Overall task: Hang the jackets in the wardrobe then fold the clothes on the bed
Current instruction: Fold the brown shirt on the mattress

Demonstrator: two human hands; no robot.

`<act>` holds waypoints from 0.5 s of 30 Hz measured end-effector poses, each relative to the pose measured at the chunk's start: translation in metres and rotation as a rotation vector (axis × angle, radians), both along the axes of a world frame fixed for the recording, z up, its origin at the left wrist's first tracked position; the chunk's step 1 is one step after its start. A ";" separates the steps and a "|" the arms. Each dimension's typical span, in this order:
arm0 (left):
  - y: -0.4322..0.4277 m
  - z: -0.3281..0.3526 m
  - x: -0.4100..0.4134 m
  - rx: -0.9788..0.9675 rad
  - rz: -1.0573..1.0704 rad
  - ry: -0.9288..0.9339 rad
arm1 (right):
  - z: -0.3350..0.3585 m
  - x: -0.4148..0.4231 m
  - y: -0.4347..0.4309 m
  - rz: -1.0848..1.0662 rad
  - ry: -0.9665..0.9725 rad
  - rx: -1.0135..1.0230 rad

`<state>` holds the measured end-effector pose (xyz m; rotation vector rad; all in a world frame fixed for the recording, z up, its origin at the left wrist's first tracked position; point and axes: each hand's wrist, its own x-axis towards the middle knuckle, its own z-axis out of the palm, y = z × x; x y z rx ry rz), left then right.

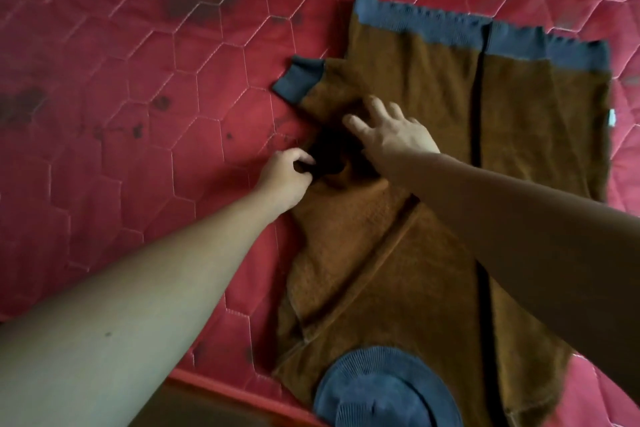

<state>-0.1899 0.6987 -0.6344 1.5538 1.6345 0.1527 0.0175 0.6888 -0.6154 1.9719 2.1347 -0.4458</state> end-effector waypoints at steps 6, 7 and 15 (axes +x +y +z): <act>0.008 -0.007 -0.012 0.061 0.086 0.004 | 0.002 0.009 0.040 -0.219 0.122 0.161; 0.007 -0.008 -0.013 0.093 0.073 0.031 | 0.006 0.014 0.045 -0.440 0.294 0.217; 0.042 -0.006 0.013 0.425 -0.530 0.271 | -0.005 0.064 0.056 -0.481 0.047 0.238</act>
